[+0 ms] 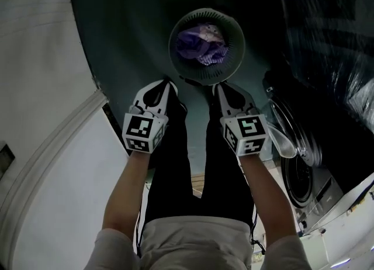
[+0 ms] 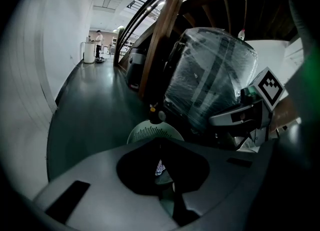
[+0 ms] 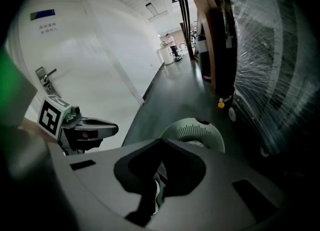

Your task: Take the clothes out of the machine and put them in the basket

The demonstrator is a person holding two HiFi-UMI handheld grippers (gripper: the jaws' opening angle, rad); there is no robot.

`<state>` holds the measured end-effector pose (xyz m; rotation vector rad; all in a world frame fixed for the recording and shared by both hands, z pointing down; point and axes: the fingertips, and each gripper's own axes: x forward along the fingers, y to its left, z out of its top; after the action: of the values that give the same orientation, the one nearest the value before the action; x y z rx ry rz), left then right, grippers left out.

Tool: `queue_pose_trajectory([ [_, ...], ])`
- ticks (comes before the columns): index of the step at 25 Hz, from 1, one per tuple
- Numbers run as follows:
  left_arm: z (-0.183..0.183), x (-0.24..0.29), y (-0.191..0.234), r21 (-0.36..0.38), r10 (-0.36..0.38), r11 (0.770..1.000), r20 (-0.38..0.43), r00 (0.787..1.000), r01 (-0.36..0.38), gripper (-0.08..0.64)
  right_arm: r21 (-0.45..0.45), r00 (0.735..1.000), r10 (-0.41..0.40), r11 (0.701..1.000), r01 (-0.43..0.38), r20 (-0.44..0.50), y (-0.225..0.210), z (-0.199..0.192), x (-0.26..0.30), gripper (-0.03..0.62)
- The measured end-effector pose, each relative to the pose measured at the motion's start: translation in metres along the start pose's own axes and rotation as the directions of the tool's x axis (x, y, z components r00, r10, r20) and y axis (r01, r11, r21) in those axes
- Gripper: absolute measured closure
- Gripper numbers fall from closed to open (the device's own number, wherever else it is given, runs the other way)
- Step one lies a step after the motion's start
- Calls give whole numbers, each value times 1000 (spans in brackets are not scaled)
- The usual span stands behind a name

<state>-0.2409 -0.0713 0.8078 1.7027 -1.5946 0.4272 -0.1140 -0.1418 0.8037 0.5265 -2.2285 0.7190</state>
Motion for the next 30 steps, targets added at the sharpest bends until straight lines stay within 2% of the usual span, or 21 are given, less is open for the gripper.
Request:
queue_pose_trajectory([
  [6, 58, -50, -13, 11, 11, 1000, 76, 997, -12, 538, 23, 997, -1, 1000, -1, 73, 25, 48, -55, 586],
  [13, 127, -113, -24, 19, 27, 999, 177, 984, -30, 538, -27, 986, 23, 999, -18, 167, 60, 117, -109, 586],
  [20, 172, -180, -44, 3, 54, 998, 249, 967, -57, 538, -32, 965, 50, 999, -43, 257, 96, 173, -168, 586],
  [27, 231, -239, -62, 17, 60, 997, 350, 935, -71, 538, -131, 935, 113, 989, -72, 337, 134, 222, -221, 584],
  [30, 252, -261, -66, 32, 64, 996, 401, 914, -83, 538, -162, 920, 133, 984, -78, 369, 148, 240, -241, 586],
])
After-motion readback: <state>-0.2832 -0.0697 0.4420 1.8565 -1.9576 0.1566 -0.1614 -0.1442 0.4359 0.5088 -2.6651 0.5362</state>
